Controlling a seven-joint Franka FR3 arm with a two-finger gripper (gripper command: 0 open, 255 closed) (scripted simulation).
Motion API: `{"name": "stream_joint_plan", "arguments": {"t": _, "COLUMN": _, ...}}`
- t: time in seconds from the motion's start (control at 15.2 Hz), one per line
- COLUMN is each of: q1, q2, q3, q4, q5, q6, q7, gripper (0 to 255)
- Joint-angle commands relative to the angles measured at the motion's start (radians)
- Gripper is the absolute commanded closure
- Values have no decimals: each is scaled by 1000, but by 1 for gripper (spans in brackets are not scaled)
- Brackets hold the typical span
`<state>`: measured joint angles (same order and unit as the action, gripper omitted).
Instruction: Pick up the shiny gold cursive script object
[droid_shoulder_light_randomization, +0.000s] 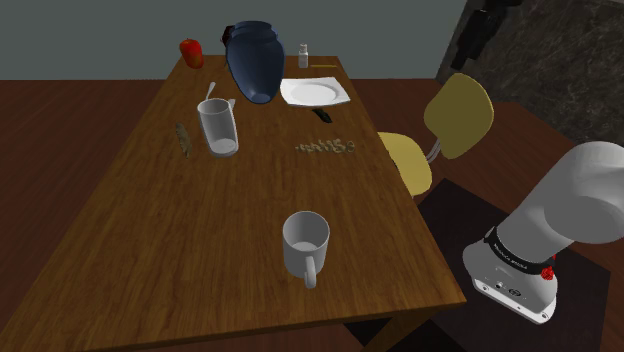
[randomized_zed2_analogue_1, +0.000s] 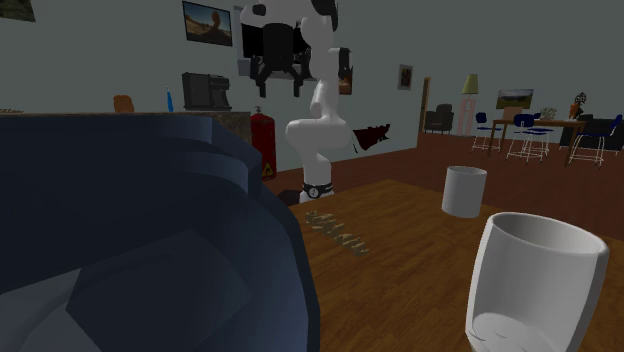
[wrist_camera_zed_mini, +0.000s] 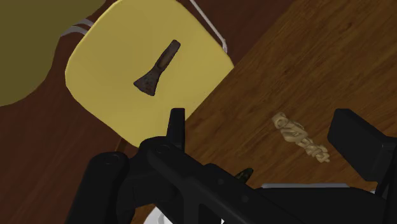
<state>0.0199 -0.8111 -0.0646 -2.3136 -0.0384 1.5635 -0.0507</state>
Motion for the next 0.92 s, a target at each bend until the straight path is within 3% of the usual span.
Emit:
{"name": "stream_joint_plan", "arguments": {"t": 0.0, "q1": 0, "q2": 0, "q3": 0, "q4": 0, "q5": 0, "q6": 0, "q7": 0, "gripper": 0}}
{"name": "stream_joint_plan", "arguments": {"t": 0.86, "q1": 82, "q2": 330, "q3": 30, "q4": -65, "q5": 167, "q6": 356, "q7": 49, "gripper": 0}}
